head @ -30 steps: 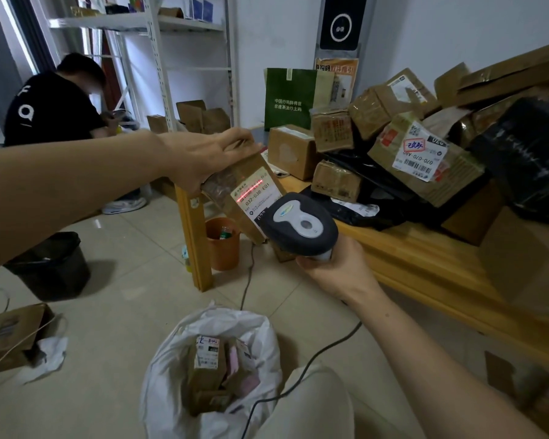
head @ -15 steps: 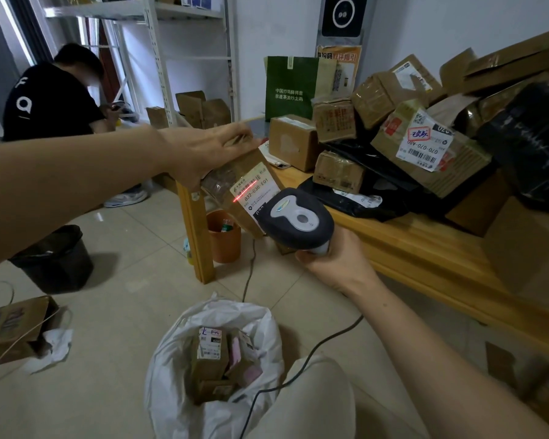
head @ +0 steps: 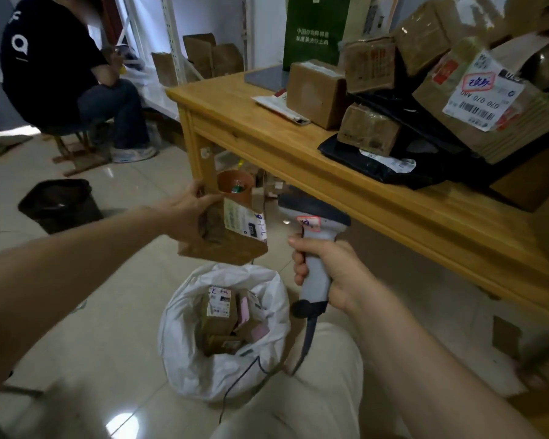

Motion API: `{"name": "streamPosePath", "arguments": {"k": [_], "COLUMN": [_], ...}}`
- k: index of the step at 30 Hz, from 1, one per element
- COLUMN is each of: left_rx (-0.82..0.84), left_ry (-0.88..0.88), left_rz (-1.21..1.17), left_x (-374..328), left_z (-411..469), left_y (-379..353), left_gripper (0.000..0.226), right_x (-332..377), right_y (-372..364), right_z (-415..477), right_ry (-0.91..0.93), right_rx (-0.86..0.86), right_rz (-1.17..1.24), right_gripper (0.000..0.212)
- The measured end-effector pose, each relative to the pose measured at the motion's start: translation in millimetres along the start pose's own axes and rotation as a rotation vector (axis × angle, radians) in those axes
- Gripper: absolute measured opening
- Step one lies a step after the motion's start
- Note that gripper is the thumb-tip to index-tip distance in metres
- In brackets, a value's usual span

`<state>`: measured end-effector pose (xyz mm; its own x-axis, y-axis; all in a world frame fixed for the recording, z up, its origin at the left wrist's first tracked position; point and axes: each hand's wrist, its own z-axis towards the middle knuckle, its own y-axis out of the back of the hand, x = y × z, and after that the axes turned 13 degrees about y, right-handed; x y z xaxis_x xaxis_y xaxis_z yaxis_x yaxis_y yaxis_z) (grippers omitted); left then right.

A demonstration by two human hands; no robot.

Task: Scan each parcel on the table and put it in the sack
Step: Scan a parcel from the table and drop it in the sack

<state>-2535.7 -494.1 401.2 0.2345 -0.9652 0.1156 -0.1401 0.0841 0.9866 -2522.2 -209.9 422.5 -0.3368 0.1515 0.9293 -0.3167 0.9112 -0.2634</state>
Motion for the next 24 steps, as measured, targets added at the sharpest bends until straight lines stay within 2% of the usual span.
{"name": "streamPosePath", "arguments": {"k": [5, 9, 12, 16, 24], "left_rx": [0.214, 0.298, 0.308, 0.346, 0.378], "left_ry": [0.322, 0.509, 0.583, 0.651, 0.811], "left_rz": [-0.209, -0.425, -0.507, -0.564, -0.539], "left_x": [-9, -25, -39, -48, -56], "left_z": [4, 15, 32, 61, 121], "left_y": [-108, -175, -215, -252, -319], "left_gripper": [0.090, 0.077, 0.073, 0.079, 0.086], "right_x": [-39, -64, -83, -102, -137], "right_y": [3, 6, 6, 4, 20], "right_z": [28, 57, 86, 119, 173], "right_ry": [-0.145, -0.219, -0.284, -0.347, -0.415], "right_rx": [-0.035, -0.078, -0.122, -0.153, -0.174], "right_rz": [0.042, 0.025, 0.034, 0.070, 0.118], "right_gripper": [0.013, 0.008, 0.011, 0.017, 0.012]}}
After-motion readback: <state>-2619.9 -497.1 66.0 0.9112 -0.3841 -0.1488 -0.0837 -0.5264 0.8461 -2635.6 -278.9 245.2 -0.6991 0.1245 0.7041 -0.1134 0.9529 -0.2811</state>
